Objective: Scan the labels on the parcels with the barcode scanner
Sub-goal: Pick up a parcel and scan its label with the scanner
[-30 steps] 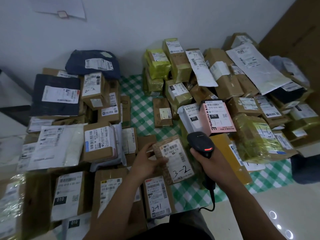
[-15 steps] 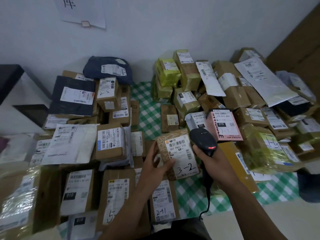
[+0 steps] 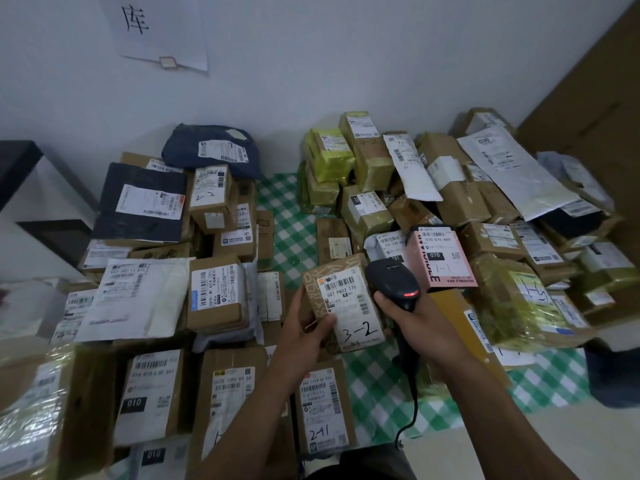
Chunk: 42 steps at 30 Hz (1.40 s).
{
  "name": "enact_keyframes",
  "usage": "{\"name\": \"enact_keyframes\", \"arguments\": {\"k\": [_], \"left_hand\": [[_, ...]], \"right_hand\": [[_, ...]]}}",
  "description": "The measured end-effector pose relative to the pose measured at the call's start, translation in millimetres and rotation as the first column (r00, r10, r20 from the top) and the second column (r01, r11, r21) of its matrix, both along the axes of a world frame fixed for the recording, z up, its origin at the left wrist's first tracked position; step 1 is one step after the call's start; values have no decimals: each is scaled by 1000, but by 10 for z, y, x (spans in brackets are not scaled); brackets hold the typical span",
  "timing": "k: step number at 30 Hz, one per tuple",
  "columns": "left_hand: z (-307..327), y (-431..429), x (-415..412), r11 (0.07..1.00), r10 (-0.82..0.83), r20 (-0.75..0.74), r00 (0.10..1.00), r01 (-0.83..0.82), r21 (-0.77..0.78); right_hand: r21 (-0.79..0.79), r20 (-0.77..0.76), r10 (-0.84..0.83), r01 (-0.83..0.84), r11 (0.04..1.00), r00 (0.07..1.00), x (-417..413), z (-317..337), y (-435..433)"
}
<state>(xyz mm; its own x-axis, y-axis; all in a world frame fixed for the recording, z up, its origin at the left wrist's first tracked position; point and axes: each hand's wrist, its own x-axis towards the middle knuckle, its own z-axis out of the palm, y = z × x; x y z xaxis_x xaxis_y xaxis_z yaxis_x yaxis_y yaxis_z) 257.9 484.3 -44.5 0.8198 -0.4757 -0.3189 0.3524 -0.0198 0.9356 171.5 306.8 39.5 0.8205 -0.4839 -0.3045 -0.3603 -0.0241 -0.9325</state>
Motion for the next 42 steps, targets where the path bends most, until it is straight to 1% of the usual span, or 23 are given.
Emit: {"name": "enact_keyframes", "arguments": {"k": [4,7,10,12,14,17,20,25,30,38,42], "left_hand": [[-10,-79,5,998,-9,3,1000,9,-59],[-105,-156,26,995,60,-19,998,-61,-80],[-150,-259,91,986,156,18,988,-154,-69],[-163,-328,143,978,202,51,978,-199,-55],[-202,-388,185,975,223,116,968,-219,-46],[-285,-482,246,978,204,187,961,-208,0],[-319,-558,280,973,214,180,960,-226,48],[-429,-552,337,970,199,194,961,-221,104],[-461,-523,355,958,218,199,955,-248,141],[-433,-491,337,952,213,208,955,-250,175],[-444,-434,347,954,169,230,959,-217,205]], "right_hand": [[7,7,-19,19,1000,1000,23,40,-38],[3,14,-6,6,1000,1000,26,78,-25],[-22,18,8,-8,1000,1000,14,105,-16],[-68,-34,38,-40,997,999,13,110,-10],[-98,-97,87,-96,990,991,31,128,24],[-81,-114,156,-166,983,981,74,154,107],[-73,-123,200,-210,975,972,108,197,168],[-79,-189,233,-251,965,954,118,210,167],[-85,-227,245,-270,959,942,120,208,163],[-79,-229,254,-278,957,940,126,190,139],[-65,-229,252,-273,960,940,118,175,125]]}}
